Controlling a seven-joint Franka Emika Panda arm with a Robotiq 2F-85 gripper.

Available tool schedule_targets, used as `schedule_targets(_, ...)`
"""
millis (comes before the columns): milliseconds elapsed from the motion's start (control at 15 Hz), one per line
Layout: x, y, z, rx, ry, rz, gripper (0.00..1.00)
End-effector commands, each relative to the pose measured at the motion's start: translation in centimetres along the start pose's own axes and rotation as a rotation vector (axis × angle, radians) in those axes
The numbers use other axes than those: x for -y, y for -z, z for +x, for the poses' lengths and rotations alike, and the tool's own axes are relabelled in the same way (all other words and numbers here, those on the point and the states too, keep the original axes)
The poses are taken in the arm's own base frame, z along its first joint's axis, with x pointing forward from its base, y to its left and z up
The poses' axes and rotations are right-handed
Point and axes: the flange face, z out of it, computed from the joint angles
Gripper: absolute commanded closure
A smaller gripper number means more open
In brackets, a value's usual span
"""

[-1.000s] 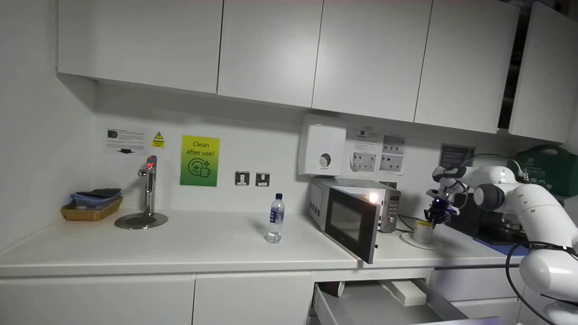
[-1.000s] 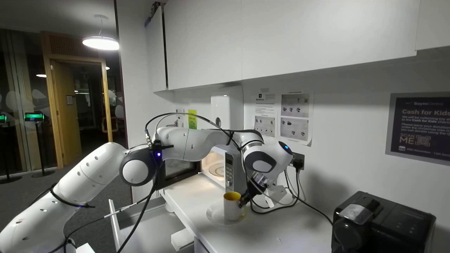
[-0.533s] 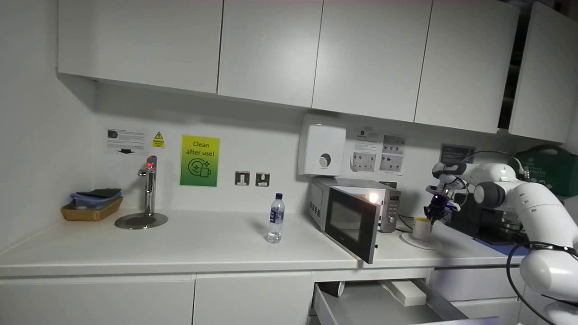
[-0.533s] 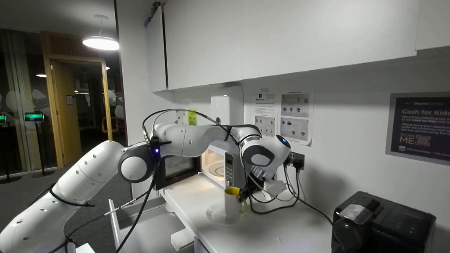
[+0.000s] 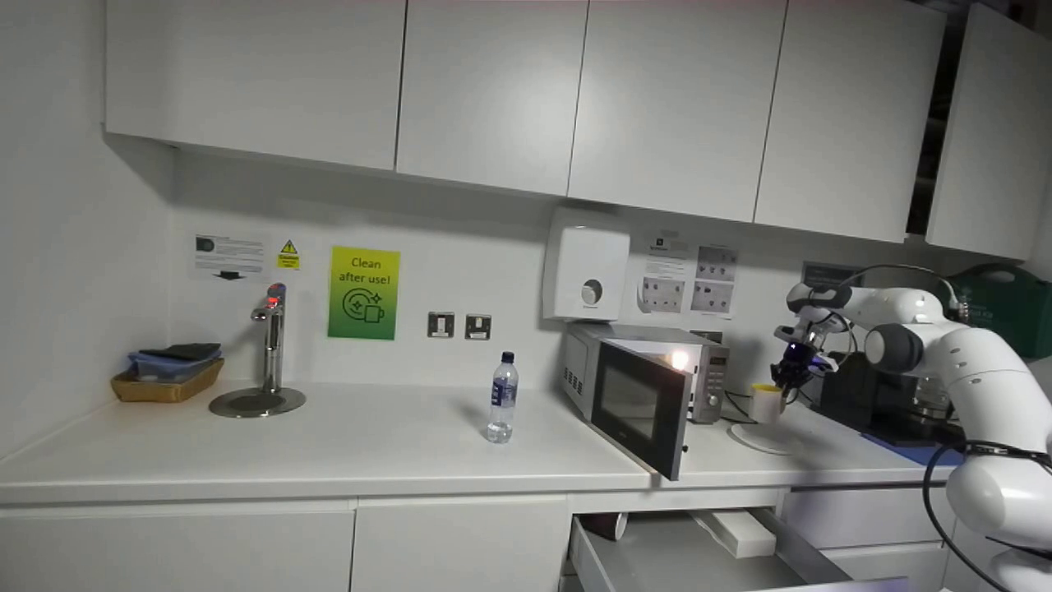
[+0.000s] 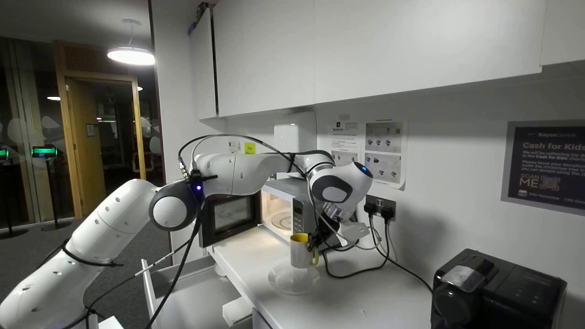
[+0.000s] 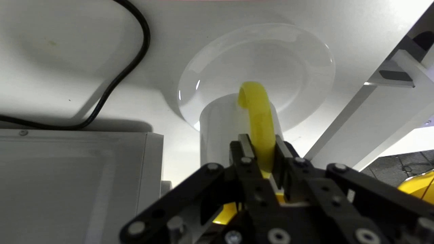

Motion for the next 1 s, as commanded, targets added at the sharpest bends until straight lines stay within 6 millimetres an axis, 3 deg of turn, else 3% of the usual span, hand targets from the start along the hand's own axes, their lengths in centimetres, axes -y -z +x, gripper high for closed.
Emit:
schedule_targets(0,1.9,2.1,2.5,-0.028,-0.024,0.012,0.96)
schedule_targets(467,3.5,3.6,5.1,-0.013,-0.094,-0.021,0.96)
schedule_targets(933,5.4,3.5,7.4,0.021,-0.209,-0.132,0.96)
